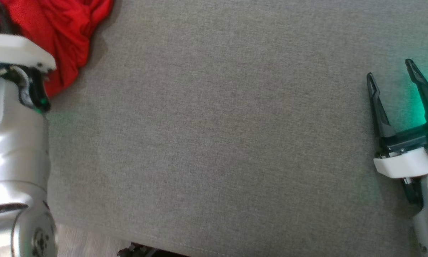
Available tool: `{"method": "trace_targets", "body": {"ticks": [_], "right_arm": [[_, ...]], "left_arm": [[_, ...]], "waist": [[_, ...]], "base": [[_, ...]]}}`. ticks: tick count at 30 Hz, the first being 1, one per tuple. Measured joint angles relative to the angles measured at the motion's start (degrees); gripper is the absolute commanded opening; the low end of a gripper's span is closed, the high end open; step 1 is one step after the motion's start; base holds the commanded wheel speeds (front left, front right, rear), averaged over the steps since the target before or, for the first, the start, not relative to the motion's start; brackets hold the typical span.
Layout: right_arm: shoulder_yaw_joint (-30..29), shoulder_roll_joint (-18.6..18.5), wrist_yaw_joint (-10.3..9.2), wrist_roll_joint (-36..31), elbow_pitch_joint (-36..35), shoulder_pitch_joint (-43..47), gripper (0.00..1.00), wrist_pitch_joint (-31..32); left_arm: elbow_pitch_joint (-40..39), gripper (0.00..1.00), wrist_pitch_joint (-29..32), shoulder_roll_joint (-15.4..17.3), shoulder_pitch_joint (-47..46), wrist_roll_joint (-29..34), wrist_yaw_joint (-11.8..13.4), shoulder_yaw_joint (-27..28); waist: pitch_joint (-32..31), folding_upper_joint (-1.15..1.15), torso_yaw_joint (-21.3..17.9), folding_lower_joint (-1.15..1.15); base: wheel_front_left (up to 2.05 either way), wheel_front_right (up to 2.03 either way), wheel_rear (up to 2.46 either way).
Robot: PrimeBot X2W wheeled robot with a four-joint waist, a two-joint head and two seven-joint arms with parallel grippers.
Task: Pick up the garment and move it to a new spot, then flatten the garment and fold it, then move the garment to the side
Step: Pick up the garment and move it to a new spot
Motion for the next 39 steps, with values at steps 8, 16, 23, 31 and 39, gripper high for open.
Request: {"method": "trace_targets", "body": {"ticks": [8,16,23,31,39], "right_arm": [[0.0,3.8,-0.01,0.0,4.7,-1.4,1.0,0.2],[0.8,10.0,-0.01,0.7,7.9,0.5,1.0,0.8],[0.7,12.8,0.0,2.0,8.9,4.0,1.0,0.8],[2.9,13.4,-0.01,6.6,9.4,6.2,1.0,0.8],[4.7,13.8,-0.01,10.1,8.4,7.3,1.0,0.8]], "left_arm": [[-3.3,0.0,-7.4,3.8,-4.0,3.9,-2.8,-4.1],[-14.0,0.0,-5.2,5.6,-7.3,6.7,-5.7,-11.3],[-25.8,0.0,2.0,5.4,-7.6,4.5,-6.3,-19.7],[-33.6,0.0,4.8,5.5,-7.6,-1.1,-6.7,-27.6],[-37.7,0.0,4.2,3.5,-4.6,-6.8,-6.7,-39.7]], "waist": [[-4.3,0.0,-2.2,0.02],[-10.8,0.0,-8.9,0.0],[-16.5,0.0,-17.8,-0.01],[-21.6,0.0,-30.0,-0.01],[-23.2,0.0,-37.7,-0.02]], "base": [[0.0,0.0,0.0],[0.0,0.0,0.0],[0.0,0.0,0.0],[0.0,0.0,0.0],[0.0,0.0,0.0]]}}
